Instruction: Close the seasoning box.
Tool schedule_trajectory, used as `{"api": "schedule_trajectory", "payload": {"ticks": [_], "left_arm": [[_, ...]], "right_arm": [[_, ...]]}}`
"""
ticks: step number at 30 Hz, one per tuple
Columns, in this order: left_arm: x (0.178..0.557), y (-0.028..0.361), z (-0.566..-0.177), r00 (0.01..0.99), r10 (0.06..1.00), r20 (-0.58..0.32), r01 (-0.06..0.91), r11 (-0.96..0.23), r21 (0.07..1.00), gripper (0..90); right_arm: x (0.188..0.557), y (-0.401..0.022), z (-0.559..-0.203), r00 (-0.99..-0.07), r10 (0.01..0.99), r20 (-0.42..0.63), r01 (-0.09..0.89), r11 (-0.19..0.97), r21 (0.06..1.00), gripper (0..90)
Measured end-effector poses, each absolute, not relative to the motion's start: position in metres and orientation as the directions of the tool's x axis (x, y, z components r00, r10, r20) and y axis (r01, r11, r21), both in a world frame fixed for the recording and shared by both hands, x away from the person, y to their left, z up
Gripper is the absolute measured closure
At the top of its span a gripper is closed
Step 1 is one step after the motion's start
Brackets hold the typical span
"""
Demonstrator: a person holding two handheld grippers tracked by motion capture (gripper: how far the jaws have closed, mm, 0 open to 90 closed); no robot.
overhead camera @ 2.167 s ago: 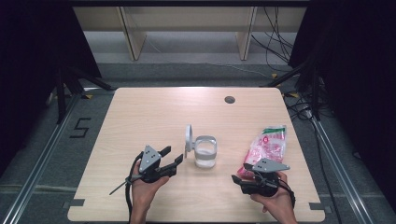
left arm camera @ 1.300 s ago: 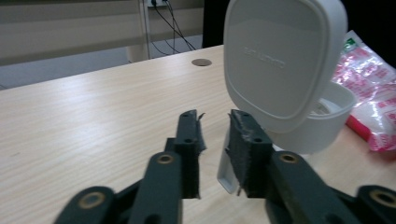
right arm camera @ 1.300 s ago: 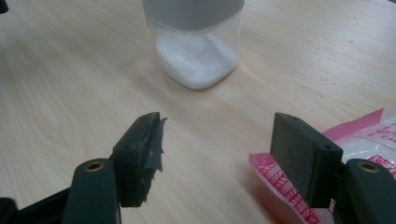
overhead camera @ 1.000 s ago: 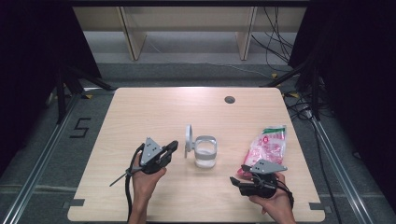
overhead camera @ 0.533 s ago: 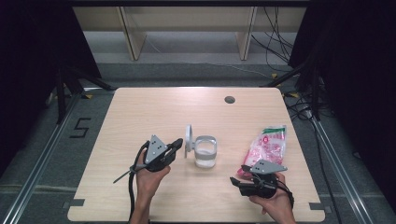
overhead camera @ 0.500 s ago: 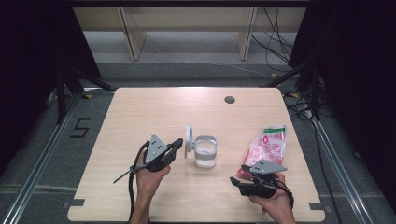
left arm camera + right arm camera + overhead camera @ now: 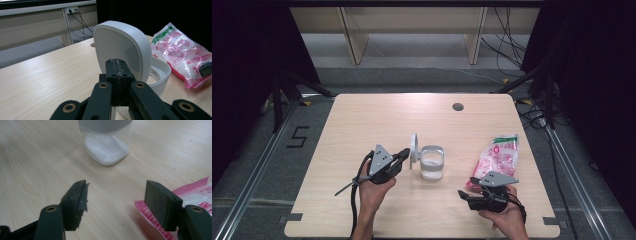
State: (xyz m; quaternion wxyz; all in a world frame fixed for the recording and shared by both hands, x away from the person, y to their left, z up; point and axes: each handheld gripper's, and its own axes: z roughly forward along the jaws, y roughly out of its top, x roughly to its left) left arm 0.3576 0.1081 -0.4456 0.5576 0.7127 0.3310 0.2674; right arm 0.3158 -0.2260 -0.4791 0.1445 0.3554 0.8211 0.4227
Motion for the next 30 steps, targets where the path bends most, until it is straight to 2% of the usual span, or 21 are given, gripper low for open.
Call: {"api": "schedule_trajectory", "payload": {"ticks": [6, 7, 16, 18, 30], "left_arm": [[0.3582, 0.1063, -0.4442, 0.645, 0.764, 0.029, 0.160, -0.171, 0.972, 89.1], [0.3579, 0.1055, -0.4438, 0.644, 0.764, 0.026, 0.160, -0.169, 0.973, 89.0], [0.3572, 0.1048, -0.4426, 0.644, 0.764, 0.031, 0.158, -0.173, 0.972, 89.0], [0.3600, 0.1044, -0.4420, 0.659, 0.750, 0.058, 0.119, -0.181, 0.976, 89.1], [0.3580, 0.0979, -0.4384, 0.661, 0.748, 0.067, 0.117, -0.191, 0.975, 89.0]], "right_arm": [[0.3159, -0.2255, -0.4799, -0.710, 0.702, 0.060, 0.455, 0.391, 0.800, 35.4], [0.3140, -0.2246, -0.4797, -0.695, 0.713, 0.088, 0.481, 0.371, 0.795, 35.3], [0.3164, -0.2249, -0.4804, -0.712, 0.700, 0.063, 0.457, 0.393, 0.798, 35.3], [0.3177, -0.2255, -0.4805, -0.729, 0.681, 0.066, 0.452, 0.408, 0.793, 35.3], [0.3157, -0.2247, -0.4801, -0.707, 0.704, 0.068, 0.464, 0.389, 0.796, 35.4]]}}
